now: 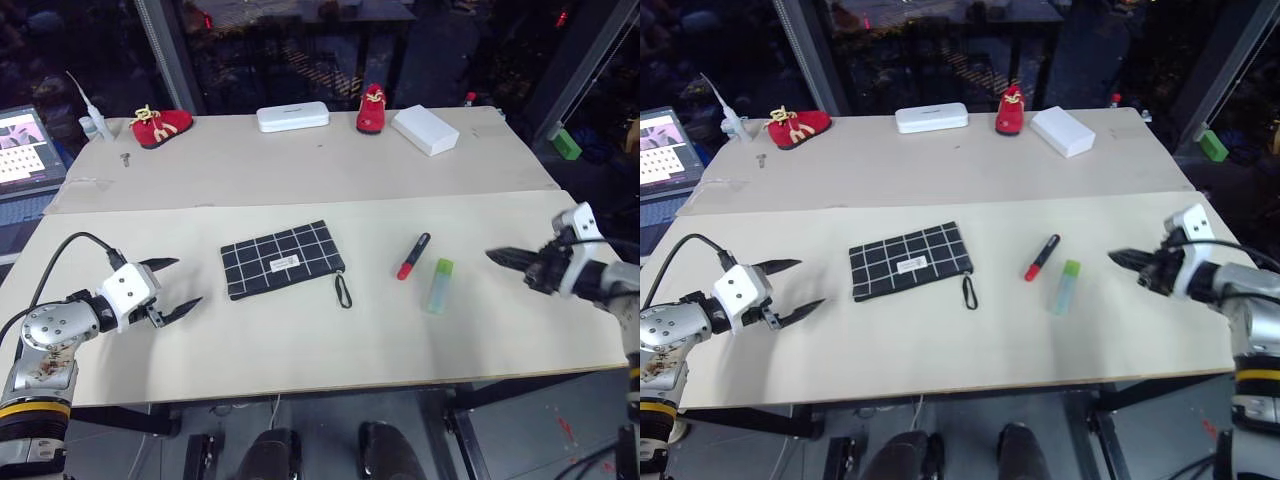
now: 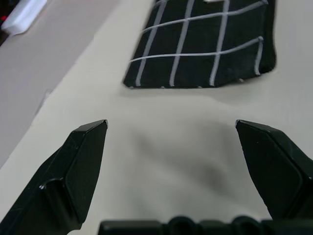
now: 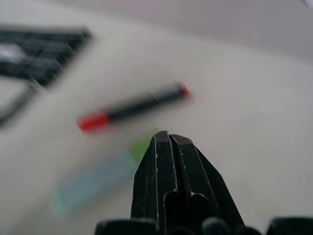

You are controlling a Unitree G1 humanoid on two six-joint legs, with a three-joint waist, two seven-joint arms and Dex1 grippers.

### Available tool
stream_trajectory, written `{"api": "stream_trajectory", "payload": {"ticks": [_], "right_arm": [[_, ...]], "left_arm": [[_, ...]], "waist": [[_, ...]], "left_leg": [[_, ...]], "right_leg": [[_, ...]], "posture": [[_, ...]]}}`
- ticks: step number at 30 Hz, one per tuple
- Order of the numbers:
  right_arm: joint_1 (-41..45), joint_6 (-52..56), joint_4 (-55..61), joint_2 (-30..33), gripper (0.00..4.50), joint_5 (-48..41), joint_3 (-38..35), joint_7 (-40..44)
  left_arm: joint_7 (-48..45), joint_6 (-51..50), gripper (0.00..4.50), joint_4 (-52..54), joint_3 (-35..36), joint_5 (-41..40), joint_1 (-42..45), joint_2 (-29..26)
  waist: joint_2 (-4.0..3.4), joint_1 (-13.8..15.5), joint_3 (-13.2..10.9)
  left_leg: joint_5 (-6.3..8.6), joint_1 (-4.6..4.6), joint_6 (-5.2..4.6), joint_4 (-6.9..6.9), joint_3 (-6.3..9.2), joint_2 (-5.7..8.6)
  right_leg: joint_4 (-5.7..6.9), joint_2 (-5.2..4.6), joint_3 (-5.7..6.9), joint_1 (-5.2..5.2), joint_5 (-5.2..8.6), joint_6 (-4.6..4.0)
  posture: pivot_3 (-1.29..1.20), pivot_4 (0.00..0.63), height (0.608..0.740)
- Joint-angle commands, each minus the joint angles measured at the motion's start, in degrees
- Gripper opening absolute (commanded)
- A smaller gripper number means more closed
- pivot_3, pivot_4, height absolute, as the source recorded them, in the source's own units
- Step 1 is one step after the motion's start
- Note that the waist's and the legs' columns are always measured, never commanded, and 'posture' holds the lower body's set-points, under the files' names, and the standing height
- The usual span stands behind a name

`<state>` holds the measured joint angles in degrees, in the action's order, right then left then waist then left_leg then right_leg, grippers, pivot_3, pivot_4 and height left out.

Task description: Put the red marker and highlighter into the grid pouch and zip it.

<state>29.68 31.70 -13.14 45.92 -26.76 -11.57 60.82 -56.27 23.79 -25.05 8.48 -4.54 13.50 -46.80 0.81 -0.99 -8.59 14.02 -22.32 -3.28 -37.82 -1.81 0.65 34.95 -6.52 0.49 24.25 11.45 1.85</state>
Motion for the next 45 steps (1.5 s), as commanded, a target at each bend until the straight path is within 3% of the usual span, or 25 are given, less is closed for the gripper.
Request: {"api": "stream_trajectory", "payload": {"ticks": [1, 6, 10, 14, 19, 29, 33, 41, 45], "right_arm": [[8.3, 1.6, 7.4, -7.6, 0.04, 1.0, 8.6, -3.4], [17.2, 0.6, 3.6, -20.1, 0.04, 11.6, 18.8, -15.5], [20.3, 1.1, 0.7, -25.2, 0.04, 15.8, 23.2, -18.6], [22.4, -0.7, -4.6, -27.7, 0.04, 20.2, 26.1, -21.1], [21.3, -0.3, -5.1, -28.2, 0.04, 23.8, 31.8, -17.6], [18.0, -8.8, -13.0, -28.5, 0.04, 35.1, 39.0, -21.7], [18.6, -11.8, -14.4, -28.2, 0.04, 37.3, 38.9, -22.1], [19.3, -12.5, -14.5, -29.3, 0.04, 37.7, 36.8, -21.4], [19.0, -11.8, -14.5, -29.5, 0.04, 37.6, 36.2, -21.5]], "left_arm": [[1.0, 9.0, 4.50, -5.2, -2.8, 4.6, 4.2, -1.9], [2.0, 15.3, 4.50, -10.8, -5.1, 5.7, 8.5, -1.0], [2.5, 16.6, 4.50, -12.2, -6.3, 5.5, 9.6, -0.3], [2.6, 17.0, 4.50, -12.7, -6.7, 5.1, 9.3, -0.3], [3.0, 17.8, 4.50, -13.5, -6.9, 4.9, 9.0, -0.1], [2.2, 20.4, 4.50, -16.0, -8.2, 4.6, 11.0, 0.8], [1.8, 23.1, 4.50, -19.0, -10.2, 6.1, 13.1, 1.9], [6.9, 32.4, 4.50, -29.5, -14.1, 12.4, 20.2, 5.3], [7.9, 33.9, 4.50, -33.1, -14.3, 11.5, 22.8, 7.9]], "waist": [[0.00, -0.1, 0.0], [0.00, 0.2, 0.0], [-0.02, 0.6, 0.0], [-0.04, 0.4, 0.0], [-0.04, 0.0, 0.0], [-0.05, -0.2, 0.0], [-0.05, 0.0, 0.0], [-0.04, 0.2, 0.0], [-0.04, 0.3, 0.0]], "left_leg": [[0.00, 0.01, 0.00, 0.00, -0.03, -0.10], [0.02, -0.06, 0.08, 0.00, -0.12, -0.27], [-0.09, -0.98, 0.26, -0.08, -0.16, -0.14], [-0.01, -0.97, 0.13, -0.10, -0.18, 0.19], [0.01, -0.90, 0.07, -0.10, -0.21, 0.26], [-0.09, -0.54, 0.23, -0.10, -0.19, -0.01], [-0.08, -0.01, 0.22, -0.10, -0.16, -0.04], [-0.08, 0.03, 0.23, -0.11, -0.16, 0.00], [-0.08, 0.02, 0.23, -0.11, -0.18, 0.00]], "right_leg": [[0.00, 0.05, 0.04, 0.01, -0.03, -0.06], [0.11, 0.42, 0.38, 0.22, -0.10, -0.17], [0.42, 0.38, 0.50, 1.04, -0.26, -0.04], [0.27, 0.11, 0.81, 0.96, -0.36, 0.14], [0.21, 0.01, 1.18, 0.90, -0.36, 0.14], [0.28, 0.09, 1.72, 0.60, -0.48, -0.04], [0.14, 0.10, 1.81, -0.01, -0.47, -0.04], [0.18, 0.09, 1.81, -0.04, -0.47, -0.05], [0.17, 0.09, 1.81, -0.04, -0.47, -0.04]], "posture": [[0.00, 0.150, 0.740], [0.00, 0.150, 0.740], [0.00, 0.150, 0.740], [0.00, 0.150, 0.740], [0.00, 0.150, 0.740], [0.00, 0.150, 0.740], [0.00, 0.150, 0.740], [0.00, 0.150, 0.740], [0.00, 0.150, 0.740]]}}
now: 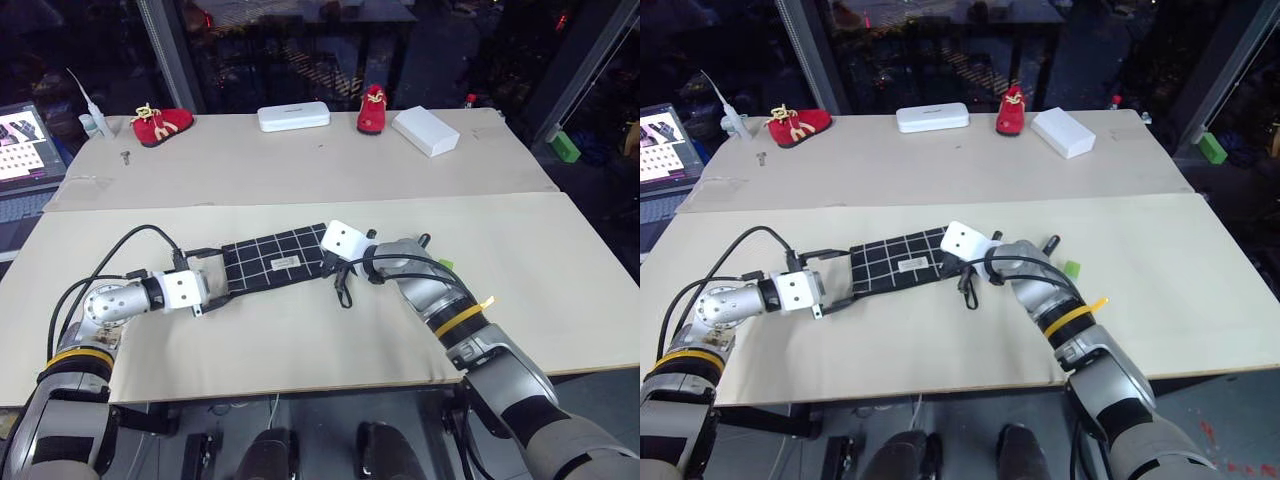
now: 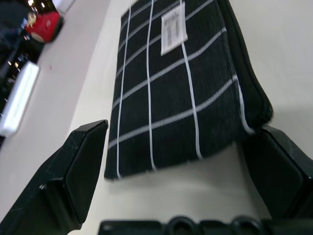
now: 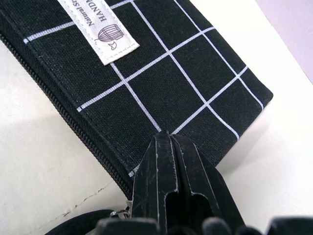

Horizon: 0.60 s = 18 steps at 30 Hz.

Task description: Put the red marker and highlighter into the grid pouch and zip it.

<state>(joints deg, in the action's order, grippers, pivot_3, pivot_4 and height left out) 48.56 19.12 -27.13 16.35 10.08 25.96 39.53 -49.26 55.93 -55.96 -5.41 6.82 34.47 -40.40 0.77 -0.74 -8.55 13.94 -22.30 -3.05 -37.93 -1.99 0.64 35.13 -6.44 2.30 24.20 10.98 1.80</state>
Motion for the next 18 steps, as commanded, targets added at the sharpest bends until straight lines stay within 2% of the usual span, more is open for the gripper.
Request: {"api": "stream_trajectory", "payload": {"ticks": [1, 10, 14, 15, 18], "right_arm": [[0.0, 1.0, -0.9, -0.1, 0.04, 0.7, -1.5, -0.3], [-0.5, 1.2, -3.3, -0.5, 0.04, 0.7, -3.2, -1.1], [-1.0, 1.3, -2.7, 0.1, 0.00, 0.6, -3.5, -0.4], [-1.0, 1.4, -2.7, 0.1, 0.00, 0.4, -3.7, -0.2], [-0.9, 1.4, -2.8, 0.4, 0.00, -0.1, -4.2, 0.4]], "left_arm": [[0.6, 2.1, 4.50, -2.8, -0.6, -0.1, 2.2, 2.0], [-0.5, 3.1, 4.50, -4.9, -2.5, 0.7, 3.6, 4.1], [-1.1, 3.2, 3.56, -5.6, -2.6, -0.1, 4.0, 4.3], [-1.4, 3.2, 3.05, -5.7, -2.6, -0.3, 4.1, 4.4], [-2.5, 2.7, 1.96, -6.0, -2.2, -1.8, 4.2, 4.9]], "waist": [[0.00, 0.0, 0.0], [0.01, 0.0, 0.0], [0.01, 0.0, 0.0], [0.01, 0.0, 0.0], [0.01, 0.0, 0.0]], "left_leg": [[0.00, 0.00, 0.00, 0.00, 0.01, 0.00], [0.00, 0.01, 0.00, -0.01, 0.01, 0.00], [0.00, 0.01, 0.00, -0.01, 0.01, 0.00], [0.00, 0.00, 0.00, -0.01, 0.01, 0.00], [0.00, -0.01, 0.00, -0.01, 0.01, 0.00]], "right_leg": [[0.00, 0.00, 0.01, 0.00, 0.00, 0.00], [0.00, 0.00, 0.00, -0.04, 0.00, 0.00], [0.00, 0.00, 0.00, -0.03, 0.00, 0.00], [0.00, 0.00, 0.00, -0.02, 0.00, 0.00], [0.00, 0.00, 0.00, -0.02, 0.00, 0.00]], "posture": [[0.00, 0.150, 0.740], [0.00, 0.150, 0.740], [0.00, 0.150, 0.740], [0.00, 0.150, 0.740], [0.00, 0.150, 0.740]]}}
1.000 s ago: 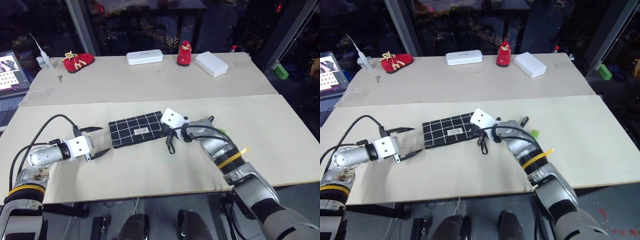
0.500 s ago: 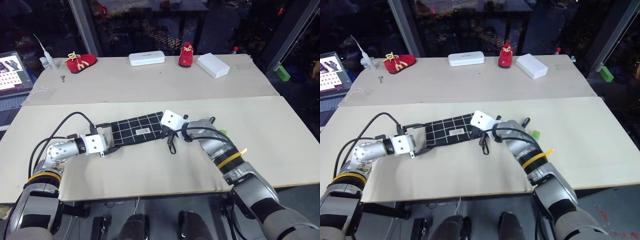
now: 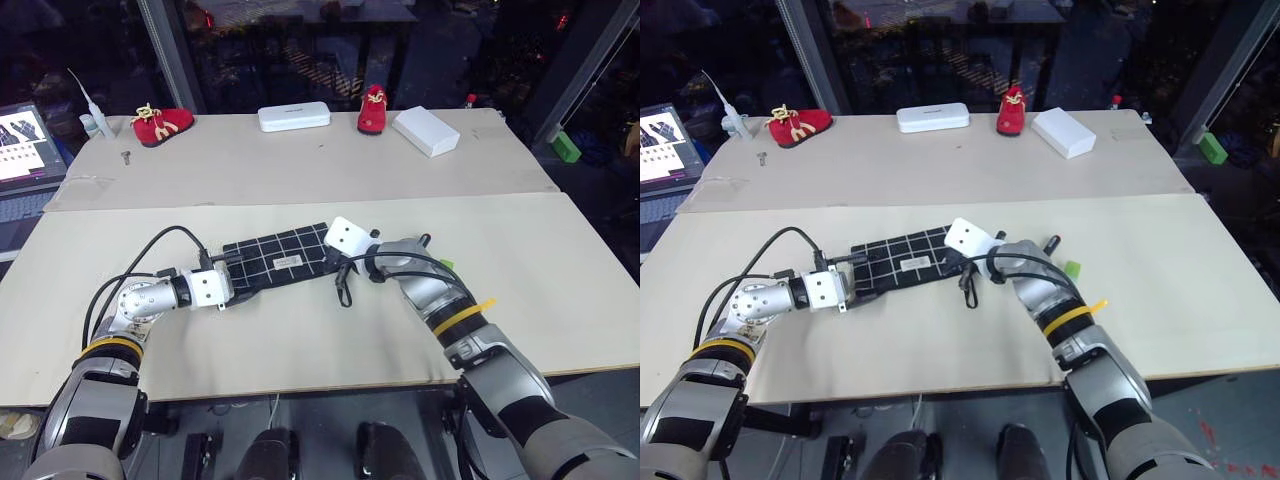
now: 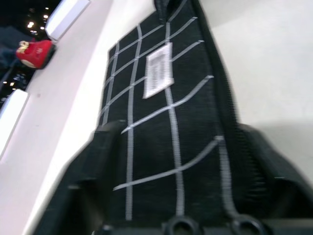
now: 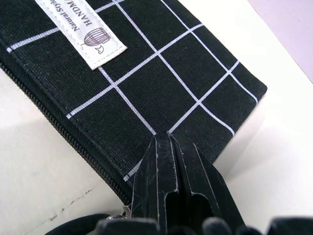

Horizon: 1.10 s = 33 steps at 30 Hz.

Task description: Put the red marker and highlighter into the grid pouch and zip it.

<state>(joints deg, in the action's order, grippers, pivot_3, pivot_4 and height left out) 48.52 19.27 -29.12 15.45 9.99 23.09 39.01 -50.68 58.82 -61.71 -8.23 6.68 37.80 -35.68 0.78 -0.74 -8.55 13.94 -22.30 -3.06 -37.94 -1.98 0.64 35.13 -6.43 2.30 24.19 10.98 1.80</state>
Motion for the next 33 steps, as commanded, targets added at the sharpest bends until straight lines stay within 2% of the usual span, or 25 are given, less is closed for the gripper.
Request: {"api": "stream_trajectory", "payload": {"ticks": [1, 5, 7, 12, 15, 19, 22, 26, 29, 33], "right_arm": [[-0.8, 1.1, -0.9, 1.3, 0.00, -0.1, -1.6, 1.1], [-0.5, 0.1, -1.1, 1.3, 0.00, -0.1, -2.0, 2.1], [-0.5, 0.1, -1.2, 1.1, 0.00, -0.9, -2.6, 2.8], [0.5, 2.5, 1.1, 0.3, 1.39, -7.8, -8.0, 7.5], [3.4, 5.2, 1.8, 0.4, 2.49, -12.1, -12.6, 9.0], [9.3, 16.9, 5.1, 2.8, 3.83, -23.9, -22.4, 13.4], [9.2, 22.2, 10.3, 7.1, 3.83, -28.2, -24.2, 17.7], [5.2, 24.0, 14.7, 11.4, 3.83, -27.1, -22.8, 16.9], [0.0, 26.2, 17.3, 11.1, 3.83, -24.2, -19.7, 11.7], [-1.7, 29.3, 18.3, 8.1, 3.83, -23.9, -19.3, 6.2]], "left_arm": [[-1.6, -0.6, 1.73, -0.2, 0.9, -2.3, 0.9, 0.5], [-4.1, -2.8, 0.23, 0.4, 2.1, -5.2, 0.9, 1.6], [-5.4, -4.2, 0.07, 0.9, 2.4, -6.3, 0.9, 1.8], [-9.3, -9.8, 0.00, 4.3, 3.7, -9.9, -0.1, 2.4], [-10.8, -13.5, 0.00, 7.0, 4.2, -11.5, -1.6, 2.5], [-10.4, -22.7, 0.00, 14.1, 6.4, -15.8, -4.6, 3.4], [-9.3, -29.4, 0.00, 20.0, 7.5, -17.7, -7.2, 4.0], [-5.6, -35.9, 0.00, 25.7, 8.8, -18.3, -9.9, 5.0], [-0.2, -43.4, 0.00, 31.3, 10.2, -19.3, -10.5, 7.0], [2.8, -49.7, 0.00, 36.5, 10.7, -19.3, -11.1, 8.0]], "waist": [[0.00, 0.0, 0.0], [0.00, 0.0, 0.0], [0.00, -0.1, 0.0], [0.00, -0.1, 0.0], [0.01, -0.2, 0.0], [-0.01, -0.4, 0.0], [-0.02, -0.2, 0.0], [-0.01, 0.0, 0.0], [-0.01, 0.0, 0.0], [-0.02, -0.4, 0.0]], "left_leg": [[0.00, 0.00, 0.00, 0.00, 0.00, 0.00], [0.01, -0.02, -0.01, 0.00, 0.00, 0.00], [0.01, -0.02, -0.02, 0.00, 0.00, 0.00], [0.01, -0.06, -0.02, 0.00, 0.00, 0.00], [0.01, -0.13, -0.02, 0.00, 0.01, -0.03], [0.01, -0.24, -0.02, 0.00, -0.01, -0.07], [0.03, -0.28, -0.05, 0.00, 0.05, -0.17], [0.10, -0.27, -0.13, 0.01, 0.11, -0.27], [0.10, -0.29, -0.12, 0.00, 0.05, -0.24], [0.05, -0.32, -0.05, -0.02, -0.05, -0.23]], "right_leg": [[0.00, 0.00, 0.00, 0.00, 0.00, 0.00], [-0.02, -0.01, 0.00, 0.01, 0.00, 0.00], [-0.03, -0.01, 0.00, 0.01, 0.00, 0.00], [-0.03, 0.01, 0.00, 0.03, 0.00, 0.00], [-0.04, 0.03, 0.00, 0.10, 0.00, 0.00], [-0.03, 0.02, -0.03, 0.22, -0.01, -0.01], [-0.05, 0.07, 0.01, 0.22, -0.02, -0.03], [-0.12, 0.16, 0.09, 0.18, -0.02, -0.03], [-0.15, 0.11, 0.03, 0.16, -0.02, -0.03], [-0.13, 0.12, -0.04, 0.24, -0.08, -0.13]], "posture": [[0.00, 0.150, 0.740], [0.00, 0.150, 0.740], [0.00, 0.150, 0.740], [0.00, 0.150, 0.740], [0.00, 0.150, 0.740], [0.00, 0.150, 0.740], [0.00, 0.150, 0.740], [0.00, 0.150, 0.740], [0.00, 0.150, 0.740], [0.00, 0.150, 0.740]]}}
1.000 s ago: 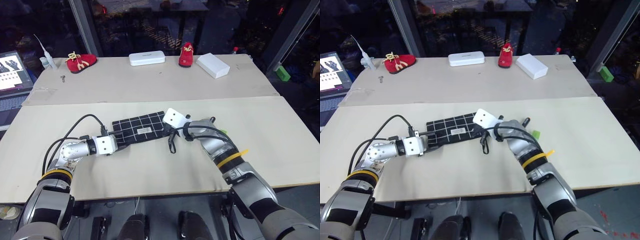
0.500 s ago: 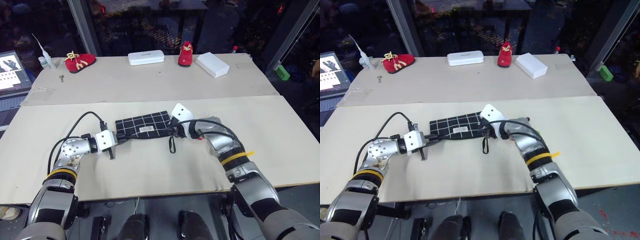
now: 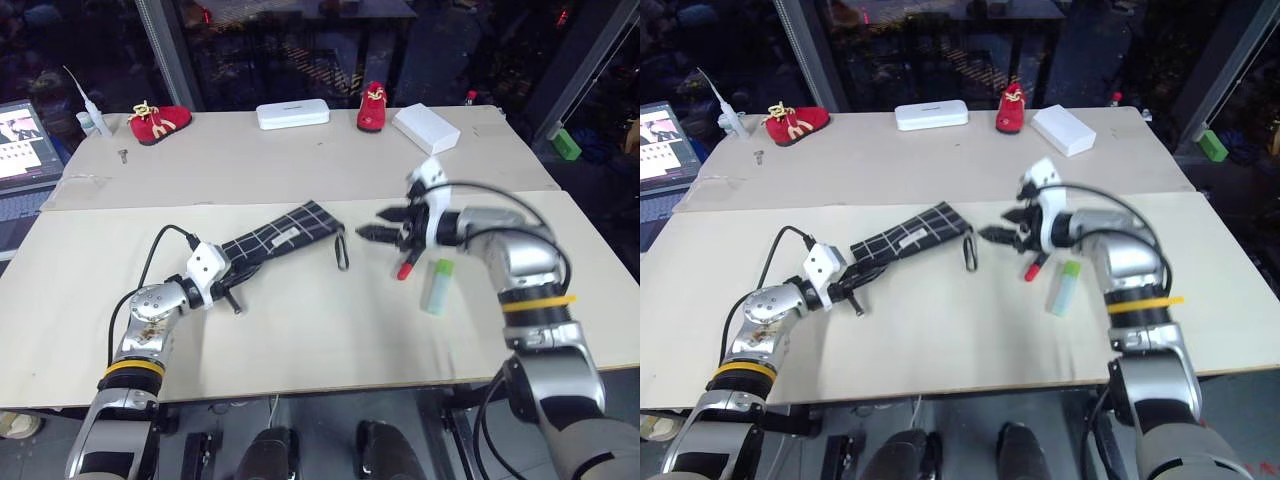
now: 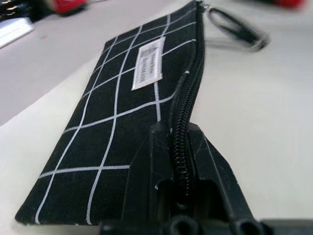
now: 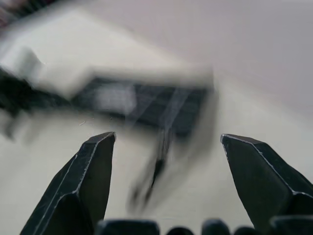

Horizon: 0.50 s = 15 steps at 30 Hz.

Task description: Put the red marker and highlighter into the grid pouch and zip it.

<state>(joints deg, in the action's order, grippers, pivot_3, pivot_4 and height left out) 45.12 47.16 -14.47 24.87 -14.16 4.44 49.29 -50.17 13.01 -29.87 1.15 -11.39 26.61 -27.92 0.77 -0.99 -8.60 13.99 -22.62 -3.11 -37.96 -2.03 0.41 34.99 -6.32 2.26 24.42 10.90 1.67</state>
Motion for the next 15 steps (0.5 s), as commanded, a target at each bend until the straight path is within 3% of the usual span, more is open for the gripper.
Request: {"api": "stream_trajectory", "payload": {"ticks": [1, 6, 15], "right_arm": [[1.7, 1.8, 3.2, -2.1, 3.83, 0.5, -0.7, -5.5], [4.4, -1.1, -4.2, -6.1, 3.83, 2.5, -1.4, -12.3], [9.9, -9.6, -19.0, -10.2, 3.83, 4.7, -1.2, -15.7]], "left_arm": [[2.8, -5.0, 0.00, 5.5, 1.4, -1.3, 0.1, 0.4], [3.3, -7.3, 0.00, 7.8, 0.9, -0.5, -0.3, 0.4], [3.6, -8.3, 0.00, 9.6, 0.4, -0.2, -1.5, 1.2]], "waist": [[-0.01, -0.2, 0.0], [-0.01, -0.1, 0.0], [-0.01, 0.1, 0.0]], "left_leg": [[-0.01, 0.01, 0.01, 0.00, -0.01, -0.01], [-0.01, 0.12, 0.01, 0.00, -0.02, -0.16], [-0.01, 0.07, 0.01, 0.00, -0.01, -0.14]], "right_leg": [[0.01, 0.02, -0.02, 0.00, -0.01, -0.02], [0.02, 0.19, -0.02, -0.05, -0.02, -0.04], [-0.03, 0.18, -0.01, -0.05, -0.03, -0.04]], "posture": [[0.00, 0.150, 0.740], [0.00, 0.150, 0.740], [0.00, 0.150, 0.740]]}}
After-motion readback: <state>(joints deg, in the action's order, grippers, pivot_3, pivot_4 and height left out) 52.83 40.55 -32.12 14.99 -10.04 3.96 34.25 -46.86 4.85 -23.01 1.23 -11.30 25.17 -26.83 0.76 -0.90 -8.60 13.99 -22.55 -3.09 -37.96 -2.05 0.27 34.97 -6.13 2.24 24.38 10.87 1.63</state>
